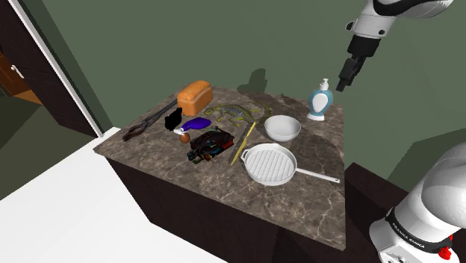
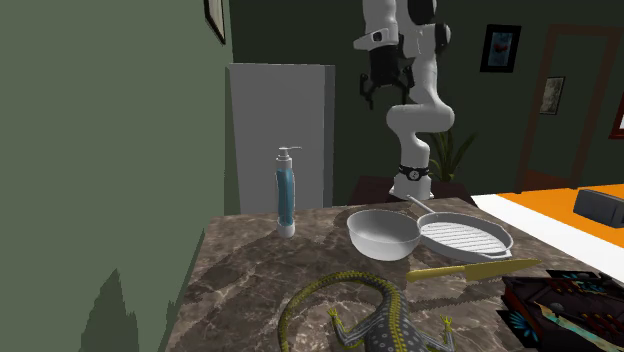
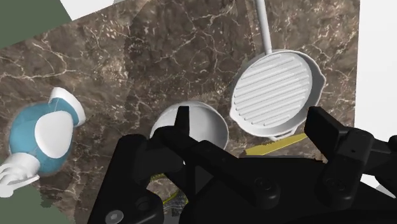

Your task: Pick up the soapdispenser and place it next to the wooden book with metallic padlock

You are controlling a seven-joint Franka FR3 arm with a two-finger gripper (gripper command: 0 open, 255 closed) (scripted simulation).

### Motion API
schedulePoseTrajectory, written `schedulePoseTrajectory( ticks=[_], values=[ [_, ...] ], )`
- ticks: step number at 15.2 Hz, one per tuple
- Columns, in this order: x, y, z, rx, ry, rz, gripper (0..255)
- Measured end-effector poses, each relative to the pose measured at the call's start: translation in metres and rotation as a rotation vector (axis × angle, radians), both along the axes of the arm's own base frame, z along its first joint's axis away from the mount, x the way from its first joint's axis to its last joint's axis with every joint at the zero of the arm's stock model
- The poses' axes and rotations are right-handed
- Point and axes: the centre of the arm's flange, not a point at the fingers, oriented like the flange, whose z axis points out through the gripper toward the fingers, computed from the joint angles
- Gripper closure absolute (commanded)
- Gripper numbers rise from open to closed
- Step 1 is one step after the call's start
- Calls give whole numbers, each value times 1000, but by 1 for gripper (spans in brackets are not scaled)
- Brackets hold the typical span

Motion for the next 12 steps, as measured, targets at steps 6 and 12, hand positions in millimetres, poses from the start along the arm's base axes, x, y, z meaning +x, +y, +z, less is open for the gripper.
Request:
schedulePoseTrajectory(
  ticks=[6, 12],
  values=[
    [23, -71, -29, 34, -41, 36, 0],
    [51, -142, -66, 66, -80, 71, 0]
  ],
)
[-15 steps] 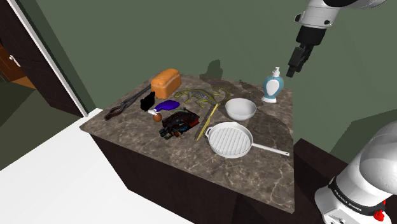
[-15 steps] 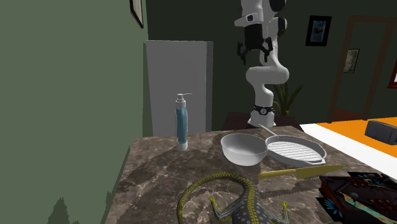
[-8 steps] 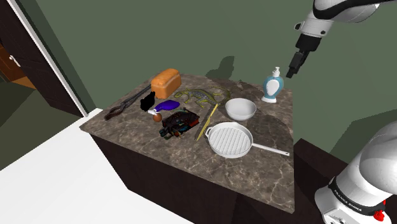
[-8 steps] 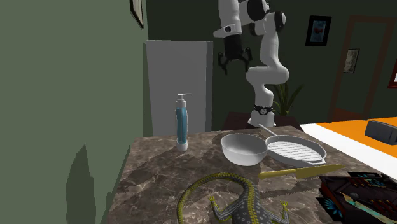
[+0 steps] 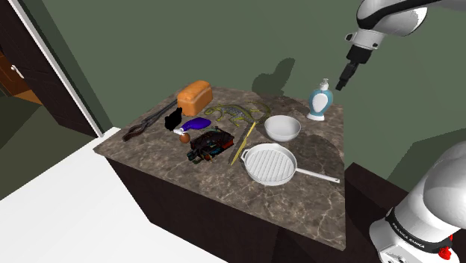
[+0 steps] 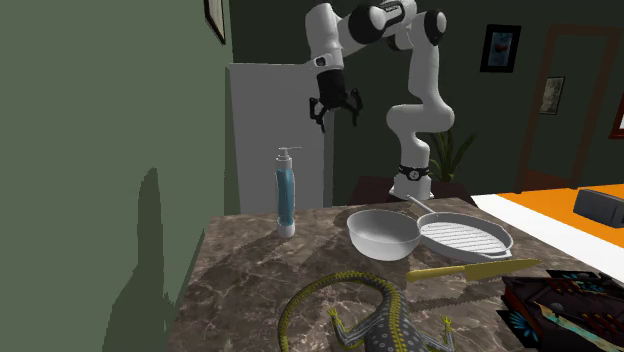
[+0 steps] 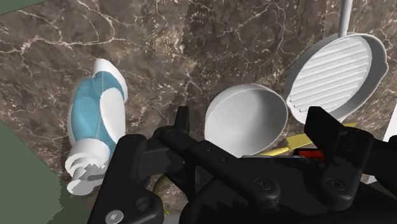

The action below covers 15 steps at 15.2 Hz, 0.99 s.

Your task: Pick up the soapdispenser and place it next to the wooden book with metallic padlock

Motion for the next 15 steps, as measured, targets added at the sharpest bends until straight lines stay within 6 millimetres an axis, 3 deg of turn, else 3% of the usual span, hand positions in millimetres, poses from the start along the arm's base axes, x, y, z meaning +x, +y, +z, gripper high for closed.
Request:
schedulePoseTrajectory(
  ticks=[12, 15],
  values=[
    [67, -135, -72, 62, -79, 73, 0],
    [81, -159, -90, 76, -96, 88, 0]
  ],
)
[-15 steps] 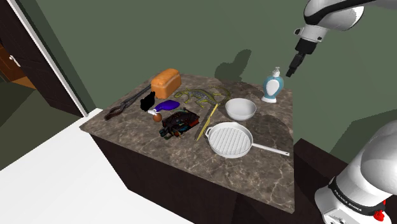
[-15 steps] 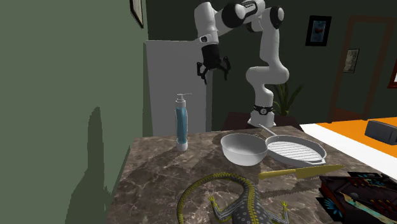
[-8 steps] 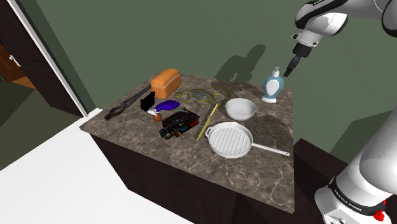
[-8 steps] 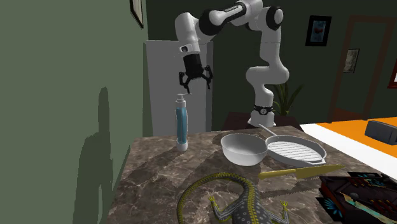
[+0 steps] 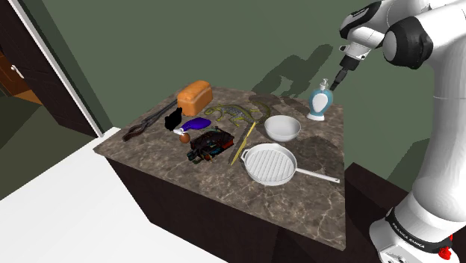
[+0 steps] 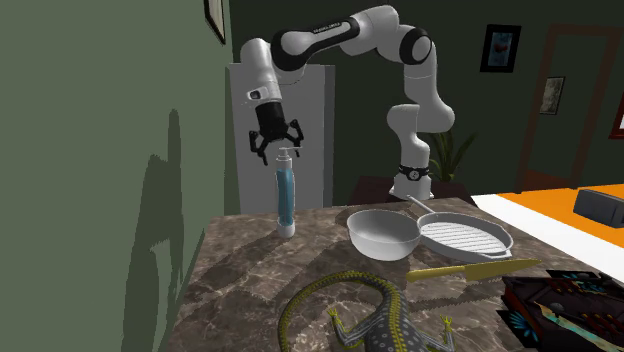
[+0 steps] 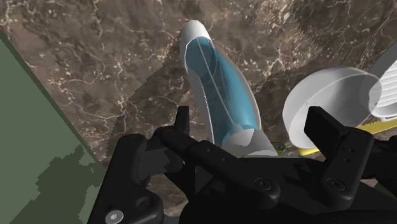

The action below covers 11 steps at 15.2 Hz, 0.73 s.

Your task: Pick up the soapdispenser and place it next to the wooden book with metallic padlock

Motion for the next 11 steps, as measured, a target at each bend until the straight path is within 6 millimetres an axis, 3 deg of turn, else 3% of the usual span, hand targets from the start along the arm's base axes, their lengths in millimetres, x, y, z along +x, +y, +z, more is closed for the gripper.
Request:
schedulePoseTrajectory(
  ticks=[7, 11],
  values=[
    [9, 4, -34, 4, -5, 5, 0],
    [10, 6, -38, 4, -5, 4, 0]
  ],
)
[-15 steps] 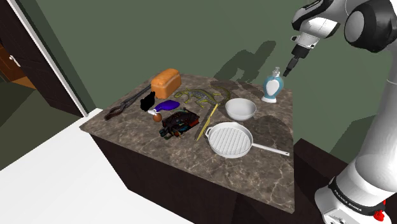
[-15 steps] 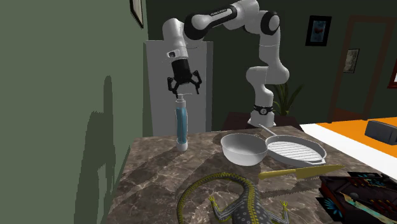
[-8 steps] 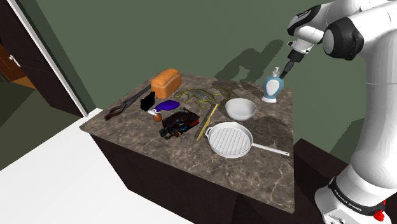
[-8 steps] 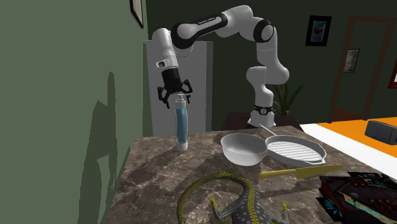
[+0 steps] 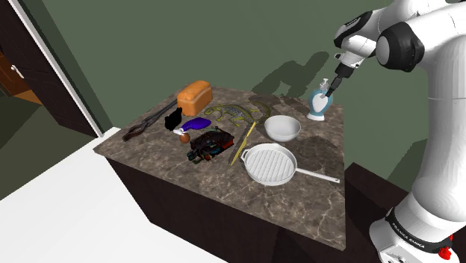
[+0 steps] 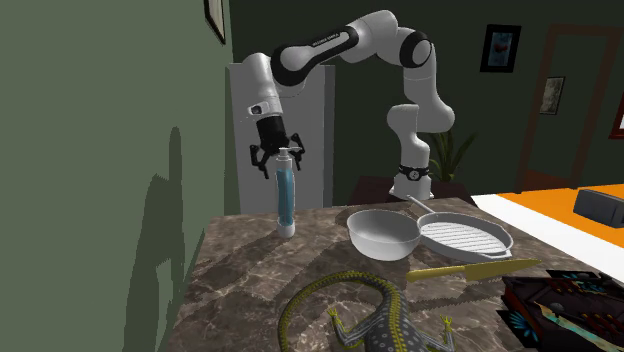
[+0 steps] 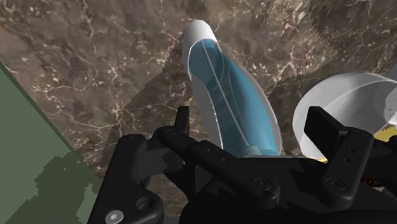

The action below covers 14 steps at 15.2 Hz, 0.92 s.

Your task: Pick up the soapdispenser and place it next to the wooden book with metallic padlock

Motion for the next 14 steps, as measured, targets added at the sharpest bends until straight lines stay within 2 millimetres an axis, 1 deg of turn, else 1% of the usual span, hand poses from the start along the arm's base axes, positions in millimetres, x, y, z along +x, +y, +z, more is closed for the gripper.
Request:
schedulePoseTrajectory(
  ticks=[3, 4, 14],
  values=[
    [0, 0, 0, 0, 0, 0, 0],
    [0, 0, 0, 0, 0, 0, 255],
    [0, 0, 1, -1, -1, -1, 255]
  ],
)
